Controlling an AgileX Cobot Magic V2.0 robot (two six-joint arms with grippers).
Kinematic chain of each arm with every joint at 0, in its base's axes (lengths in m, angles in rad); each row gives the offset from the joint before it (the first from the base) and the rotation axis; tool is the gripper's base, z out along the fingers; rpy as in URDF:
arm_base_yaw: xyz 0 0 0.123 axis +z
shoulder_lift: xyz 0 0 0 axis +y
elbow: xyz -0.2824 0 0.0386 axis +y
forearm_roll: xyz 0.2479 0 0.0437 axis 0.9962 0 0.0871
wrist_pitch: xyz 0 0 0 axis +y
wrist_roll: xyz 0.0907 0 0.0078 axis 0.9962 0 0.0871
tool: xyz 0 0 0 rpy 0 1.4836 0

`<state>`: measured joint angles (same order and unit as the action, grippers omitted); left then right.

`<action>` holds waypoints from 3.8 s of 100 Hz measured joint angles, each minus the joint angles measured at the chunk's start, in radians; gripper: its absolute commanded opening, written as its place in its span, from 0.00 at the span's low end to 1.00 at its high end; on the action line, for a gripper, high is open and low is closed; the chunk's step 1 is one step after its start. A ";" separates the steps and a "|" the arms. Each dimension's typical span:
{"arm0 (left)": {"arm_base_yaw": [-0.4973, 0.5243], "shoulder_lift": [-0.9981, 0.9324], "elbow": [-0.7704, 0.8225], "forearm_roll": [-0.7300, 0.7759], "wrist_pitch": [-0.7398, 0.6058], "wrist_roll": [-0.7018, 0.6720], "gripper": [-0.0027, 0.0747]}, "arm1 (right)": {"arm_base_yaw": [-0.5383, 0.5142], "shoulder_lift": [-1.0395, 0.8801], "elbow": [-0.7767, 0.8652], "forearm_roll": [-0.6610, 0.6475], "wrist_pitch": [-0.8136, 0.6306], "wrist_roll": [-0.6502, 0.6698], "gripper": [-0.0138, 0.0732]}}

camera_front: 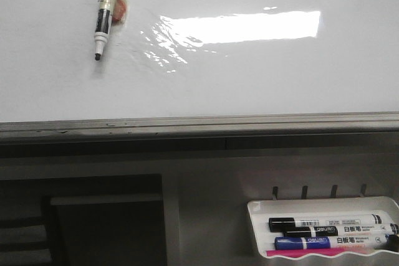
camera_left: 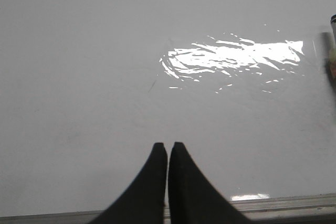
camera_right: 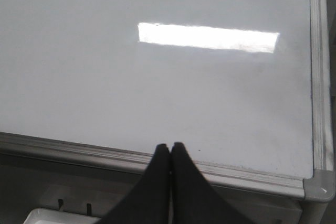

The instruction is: Write number 7 on whiteboard

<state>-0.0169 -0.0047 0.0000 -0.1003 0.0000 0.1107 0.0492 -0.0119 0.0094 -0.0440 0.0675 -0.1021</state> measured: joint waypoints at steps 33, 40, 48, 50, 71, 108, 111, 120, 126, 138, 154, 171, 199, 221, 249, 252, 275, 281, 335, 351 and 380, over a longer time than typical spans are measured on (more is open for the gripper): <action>0.000 0.000 0.000 -0.138 0.000 0.000 0.01 | 0.000 0.000 0.000 0.044 -0.004 0.000 0.08; 0.000 0.000 0.000 -0.210 0.000 0.000 0.01 | 0.000 0.000 0.000 0.079 -0.011 0.000 0.08; 0.000 0.000 0.000 -0.297 0.000 0.000 0.01 | 0.000 0.000 0.000 0.118 -0.012 0.000 0.08; 0.000 0.000 0.000 -0.314 0.000 0.000 0.01 | 0.000 0.000 0.000 0.132 -0.013 0.000 0.08; 0.000 0.000 0.000 -0.558 0.000 -0.002 0.01 | 0.000 0.000 0.000 0.408 -0.045 0.000 0.08; 0.000 0.054 -0.126 -0.510 0.196 -0.004 0.01 | 0.000 0.048 -0.060 0.553 0.064 0.002 0.10; 0.000 0.080 -0.165 -0.477 0.224 -0.004 0.01 | 0.000 0.073 -0.082 0.548 0.085 0.002 0.10; 0.000 0.183 -0.265 -0.402 0.313 -0.002 0.01 | 0.000 0.177 -0.163 0.526 0.156 0.002 0.10; 0.000 0.249 -0.338 -0.369 0.356 0.008 0.01 | 0.000 0.258 -0.225 0.493 0.212 0.002 0.10; 0.000 0.375 -0.456 -0.348 0.428 0.049 0.01 | 0.000 0.400 -0.341 0.435 0.312 0.002 0.10; -0.029 0.478 -0.541 -0.342 0.459 0.080 0.01 | 0.000 0.529 -0.455 0.410 0.387 0.002 0.13; -0.104 0.552 -0.555 -0.342 0.447 0.093 0.27 | 0.000 0.585 -0.505 0.409 0.414 -0.016 0.45; -0.238 0.693 -0.555 -0.373 0.309 0.093 0.71 | 0.000 0.593 -0.508 0.409 0.418 -0.027 0.66; -0.391 0.848 -0.555 -0.385 0.104 0.093 0.61 | 0.000 0.593 -0.508 0.417 0.417 -0.028 0.66; -0.519 1.102 -0.589 -0.394 -0.129 0.093 0.60 | 0.000 0.593 -0.509 0.420 0.417 -0.028 0.66; -0.524 1.126 -0.601 -0.395 -0.137 0.093 0.60 | 0.000 0.593 -0.509 0.420 0.417 -0.028 0.66; -0.528 1.314 -0.715 -0.388 -0.152 0.093 0.60 | 0.000 0.593 -0.509 0.420 0.417 -0.028 0.66; -0.528 1.356 -0.739 -0.380 -0.154 0.093 0.60 | 0.000 0.593 -0.509 0.422 0.417 -0.028 0.66; -0.541 1.442 -0.825 -0.263 -0.163 0.098 0.01 | 0.000 0.593 -0.509 0.422 0.417 -0.028 0.66; -0.541 1.433 -0.827 -0.224 -0.114 0.098 0.01 | 0.000 0.593 -0.509 0.422 0.417 -0.028 0.66; -0.535 1.296 -0.817 -0.138 0.034 0.098 0.01 | 0.000 0.602 -0.509 0.450 0.426 -0.050 0.66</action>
<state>-0.5522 1.2918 -0.8173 -0.2387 0.0337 0.2085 0.0492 0.5900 -0.4999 0.4065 0.4933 -0.1517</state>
